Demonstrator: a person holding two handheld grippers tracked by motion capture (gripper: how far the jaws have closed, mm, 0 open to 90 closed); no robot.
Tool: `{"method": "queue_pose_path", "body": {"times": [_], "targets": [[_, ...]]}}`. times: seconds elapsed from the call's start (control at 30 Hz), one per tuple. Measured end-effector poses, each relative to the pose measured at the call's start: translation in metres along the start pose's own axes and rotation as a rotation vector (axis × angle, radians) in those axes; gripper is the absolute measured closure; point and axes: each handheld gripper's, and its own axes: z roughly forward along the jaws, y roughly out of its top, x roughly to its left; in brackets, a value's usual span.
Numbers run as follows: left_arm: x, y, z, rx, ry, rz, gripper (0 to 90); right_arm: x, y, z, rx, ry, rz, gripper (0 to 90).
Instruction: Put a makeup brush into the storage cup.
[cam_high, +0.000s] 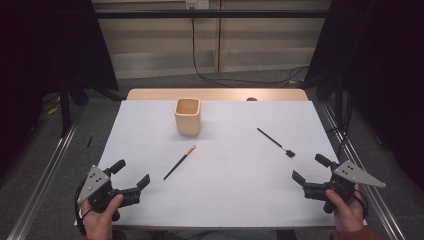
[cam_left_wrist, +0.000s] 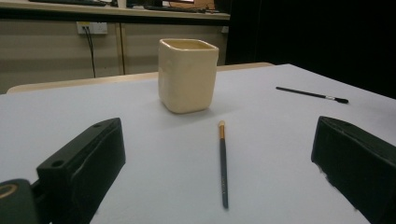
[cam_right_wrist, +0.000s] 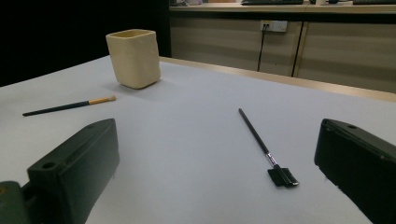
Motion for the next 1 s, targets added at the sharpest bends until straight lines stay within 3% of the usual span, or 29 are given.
{"method": "queue_pose_path", "body": {"times": [0.3, 0.7, 0.73, 1.0], "targets": [[0.000, -0.002, -0.002, 0.040, 0.006, 0.009, 2.6, 0.001, 0.001, 0.002, 0.008, 0.015, 0.013, 0.0], [0.000, -0.001, 0.000, 0.045, -0.002, 0.016, 2.6, 0.000, 0.000, 0.001, 0.000, 0.019, 0.023, 0.0], [-0.001, 0.002, 0.003, 0.047, -0.012, 0.039, 2.4, 0.000, 0.000, 0.001, 0.010, 0.022, 0.020, 0.0], [-0.002, 0.016, 0.012, 0.042, -0.036, 0.058, 2.4, 0.000, 0.000, 0.002, 0.011, 0.013, 0.029, 0.0]]}}
